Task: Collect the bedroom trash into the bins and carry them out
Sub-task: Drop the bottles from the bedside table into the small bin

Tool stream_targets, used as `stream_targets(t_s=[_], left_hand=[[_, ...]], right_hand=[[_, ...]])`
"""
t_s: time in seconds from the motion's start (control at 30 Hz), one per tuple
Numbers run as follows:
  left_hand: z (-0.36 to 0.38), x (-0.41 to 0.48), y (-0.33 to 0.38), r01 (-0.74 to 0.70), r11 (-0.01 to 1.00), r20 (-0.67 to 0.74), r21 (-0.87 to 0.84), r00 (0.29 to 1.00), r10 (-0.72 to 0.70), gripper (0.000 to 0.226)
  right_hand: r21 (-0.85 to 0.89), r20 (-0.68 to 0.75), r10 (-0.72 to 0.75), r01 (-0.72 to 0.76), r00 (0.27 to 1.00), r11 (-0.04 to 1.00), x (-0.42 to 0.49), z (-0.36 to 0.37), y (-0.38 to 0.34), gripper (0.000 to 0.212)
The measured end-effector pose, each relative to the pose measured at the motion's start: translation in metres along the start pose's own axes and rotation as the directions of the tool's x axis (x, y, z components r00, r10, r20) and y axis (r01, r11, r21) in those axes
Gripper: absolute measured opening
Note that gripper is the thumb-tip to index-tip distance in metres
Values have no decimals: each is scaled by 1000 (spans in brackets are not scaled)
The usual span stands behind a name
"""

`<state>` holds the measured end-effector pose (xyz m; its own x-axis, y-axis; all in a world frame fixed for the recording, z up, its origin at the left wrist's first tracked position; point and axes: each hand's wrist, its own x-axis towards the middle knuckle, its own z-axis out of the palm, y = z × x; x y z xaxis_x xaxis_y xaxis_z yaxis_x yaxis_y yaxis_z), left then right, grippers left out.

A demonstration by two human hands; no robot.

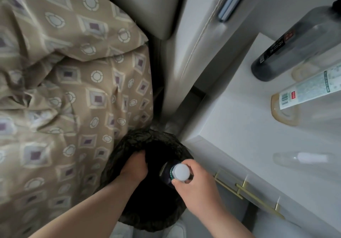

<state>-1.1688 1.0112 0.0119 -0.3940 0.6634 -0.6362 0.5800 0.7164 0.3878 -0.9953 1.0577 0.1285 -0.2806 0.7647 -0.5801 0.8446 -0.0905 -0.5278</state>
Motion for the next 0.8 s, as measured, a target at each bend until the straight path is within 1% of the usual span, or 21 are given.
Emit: stream_targets(t_s=[0.07,0.1,0.17,0.23,0.27,0.33,0.37,0.4,0.5,0.57,0.67,0.73,0.8], left_hand=[[-11,-20,8,-49,993,-18,-103,999,48,39],[-17,-31,7,-69,990,-56,-126,997,62,40],[-28,-54,-2,-122,988,-211,-90,972,101,42],[-36,-72,-17,-158,987,-312,-7,938,148,49],[-40,-78,-25,-131,991,-287,0,950,125,53],[-39,-84,-41,-52,996,-176,-69,984,39,59],[-37,-85,-48,-30,996,-119,-84,993,20,61],[-36,-86,-53,-37,995,-91,-95,995,28,62],[-36,-85,-65,-106,988,-74,-111,992,98,62],[-35,-84,-69,-127,986,-72,-111,990,119,61],[-36,-82,-69,-135,983,-60,-126,990,128,60],[-37,-80,-71,-126,982,-54,-143,991,119,60],[-37,-80,-71,-114,980,-40,-165,993,108,60]], right_hand=[[-11,8,-1,1,1000,1000,9,9,-5,36],[0,19,4,-4,1000,1000,14,14,-8,36],[24,43,19,-20,999,1000,26,24,-14,36],[28,55,39,-41,998,999,39,35,-17,34],[25,68,57,-59,996,998,45,41,-17,33],[19,100,102,-104,990,994,55,51,-17,29],[17,111,121,-123,987,992,60,55,-17,26],[13,115,132,-134,985,991,64,59,-17,23],[-26,104,146,-144,984,989,75,66,-16,21],[-61,91,134,-128,987,990,81,68,-16,22],[-64,86,126,-120,988,991,89,72,-19,25],[-60,96,138,-133,986,989,91,75,-22,31],[-27,109,170,-168,979,985,89,77,-21,45]])
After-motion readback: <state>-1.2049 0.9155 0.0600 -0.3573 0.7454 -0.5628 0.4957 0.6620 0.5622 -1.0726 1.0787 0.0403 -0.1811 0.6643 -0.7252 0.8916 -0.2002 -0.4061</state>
